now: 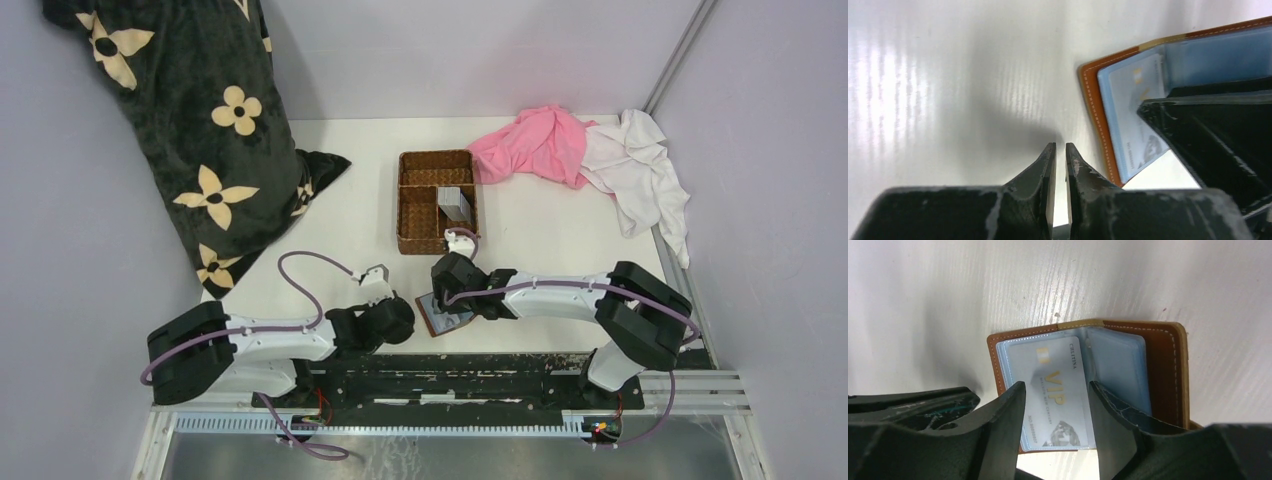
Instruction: Put the credit cards into the card holder
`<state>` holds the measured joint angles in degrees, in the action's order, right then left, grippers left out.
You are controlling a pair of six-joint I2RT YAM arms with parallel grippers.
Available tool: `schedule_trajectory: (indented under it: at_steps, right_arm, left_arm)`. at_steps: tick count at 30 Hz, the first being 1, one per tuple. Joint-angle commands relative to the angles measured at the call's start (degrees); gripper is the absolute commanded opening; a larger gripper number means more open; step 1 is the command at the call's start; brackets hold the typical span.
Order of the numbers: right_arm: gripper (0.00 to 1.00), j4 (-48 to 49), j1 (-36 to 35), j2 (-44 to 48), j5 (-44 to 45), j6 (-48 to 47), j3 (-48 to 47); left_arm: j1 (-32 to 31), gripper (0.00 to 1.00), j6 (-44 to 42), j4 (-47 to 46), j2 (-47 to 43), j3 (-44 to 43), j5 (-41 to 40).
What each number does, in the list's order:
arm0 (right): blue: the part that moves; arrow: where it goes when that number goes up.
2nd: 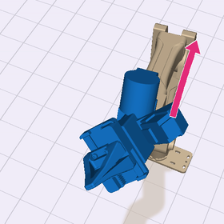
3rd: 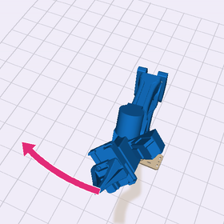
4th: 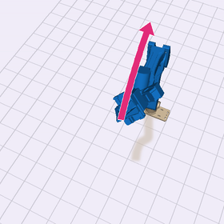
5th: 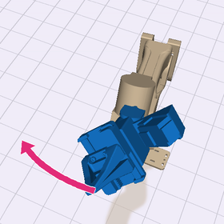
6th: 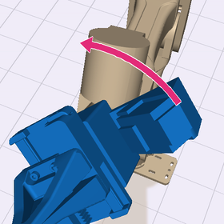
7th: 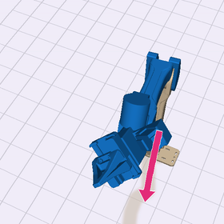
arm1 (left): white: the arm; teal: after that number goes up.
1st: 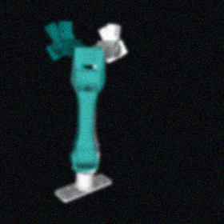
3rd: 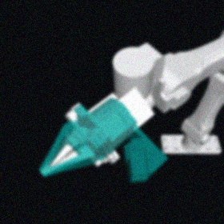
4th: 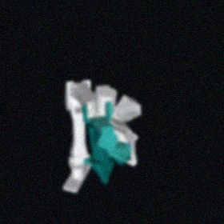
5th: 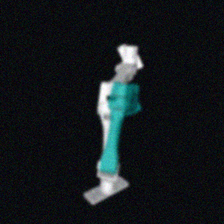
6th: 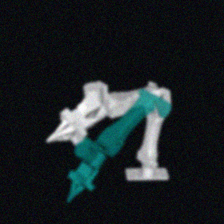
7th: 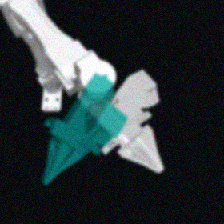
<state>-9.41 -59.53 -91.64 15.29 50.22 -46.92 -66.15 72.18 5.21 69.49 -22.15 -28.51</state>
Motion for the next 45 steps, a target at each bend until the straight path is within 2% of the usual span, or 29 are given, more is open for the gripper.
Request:
schedule_trajectory:
  at_steps: [1, 6, 13, 22, 31, 37, 45]
  right_arm:
    - [0.56, -1.5, -0.3, 3.2, 1.0, -2.3, -2.8]
    - [0.58, -1.0, -0.3, 4.1, 0.4, -3.2, -3.1]
    - [0.58, -1.1, -0.2, 6.2, 0.7, -4.2, -2.6]
    - [0.56, -1.6, 0.9, 8.5, 1.8, -5.3, -0.9]
    - [0.47, -1.6, 5.5, 10.0, 0.4, -6.7, 2.3]
    - [0.38, -0.6, 9.0, 11.5, -0.3, -6.9, 6.1]
    - [0.32, -1.1, 13.0, 14.1, -1.2, -7.5, 8.6]
  left_arm:
    - [-0.3, 0.20, 1.1, 5.9, -3.2, -0.8, -3.3]
    - [-0.3, 0.20, -1.4, 6.2, -4.2, -5.2, -2.9]
    - [-0.4, 0.20, -2.9, 0.0, -3.4, -8.3, -1.3]
    - [-0.7, 0.20, -2.8, -6.2, 7.1, -10.7, 2.7]
    - [-1.4, 0.20, -2.1, -9.5, 16.5, -12.1, 4.2]
    - [-1.4, 0.20, -2.6, -8.0, 18.4, -13.0, 2.6]
    - [-0.2, 0.20, -4.9, -5.1, 20.9, -15.3, 1.2]
